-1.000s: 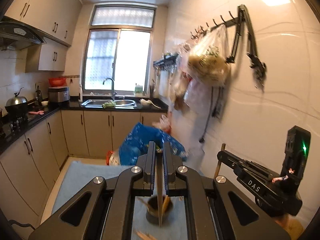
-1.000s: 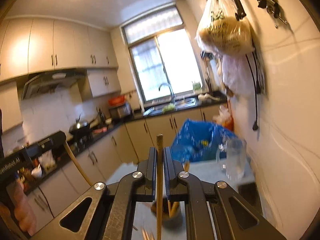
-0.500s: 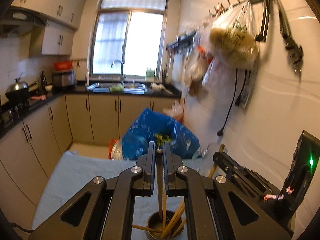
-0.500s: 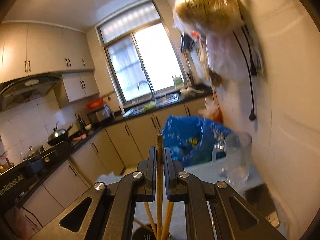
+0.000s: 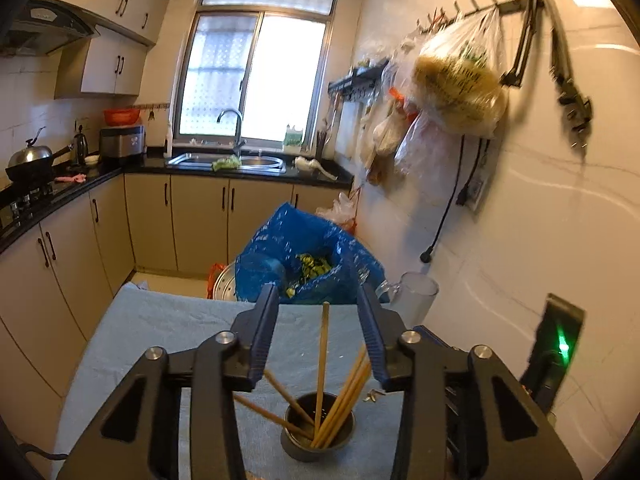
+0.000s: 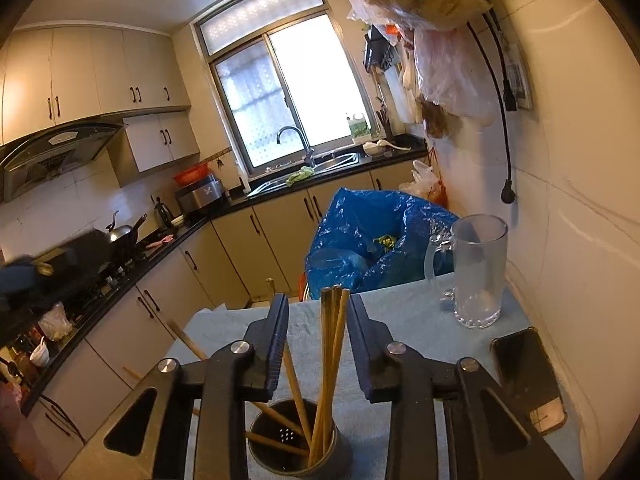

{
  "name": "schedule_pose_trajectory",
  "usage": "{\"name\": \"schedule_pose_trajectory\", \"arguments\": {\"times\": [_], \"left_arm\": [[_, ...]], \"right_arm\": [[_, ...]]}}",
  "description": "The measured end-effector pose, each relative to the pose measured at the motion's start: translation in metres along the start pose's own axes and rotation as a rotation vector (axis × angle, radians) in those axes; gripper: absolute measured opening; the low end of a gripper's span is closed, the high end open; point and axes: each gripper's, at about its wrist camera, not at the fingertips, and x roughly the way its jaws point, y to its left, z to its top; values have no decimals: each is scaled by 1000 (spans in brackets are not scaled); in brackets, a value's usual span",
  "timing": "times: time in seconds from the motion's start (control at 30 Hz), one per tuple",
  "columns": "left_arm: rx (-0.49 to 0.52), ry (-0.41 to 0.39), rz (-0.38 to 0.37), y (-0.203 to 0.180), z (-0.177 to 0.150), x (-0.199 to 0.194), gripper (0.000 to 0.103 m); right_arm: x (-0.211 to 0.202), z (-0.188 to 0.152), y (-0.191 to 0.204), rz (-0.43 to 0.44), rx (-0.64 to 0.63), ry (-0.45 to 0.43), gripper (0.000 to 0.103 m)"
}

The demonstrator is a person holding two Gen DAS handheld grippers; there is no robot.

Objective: Organize utensils
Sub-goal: 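Open both grippers to drop the chopsticks into the cup and withdraw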

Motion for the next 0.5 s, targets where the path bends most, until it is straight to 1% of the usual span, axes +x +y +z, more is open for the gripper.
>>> {"name": "schedule_pose_trajectory", "arguments": {"times": [0.13,0.2,0.23,0.3,0.33,0.4,0.43,0.5], "left_arm": [[-4,-44,-9,5,-1,-41,43],[-7,-65,-6,8,-3,-61,48],[-9,-75,-4,11,-5,-70,49],[-15,-92,2,17,-14,-93,54],[-16,-98,6,21,-21,-104,57],[-14,-98,21,28,-35,-118,66],[-9,-93,33,32,-43,-123,68],[4,-59,73,40,-67,-127,71]], "right_arm": [[-22,0,-1,4,3,-11,34],[-38,-3,-1,5,5,-17,40],[-42,-3,0,6,4,-18,41],[-56,-10,0,11,-3,-5,45],[-62,-17,1,12,-12,13,46],[-68,-33,1,11,-34,62,52],[-70,-41,1,9,-42,83,52],[-70,-65,-1,4,-71,154,52]]}}
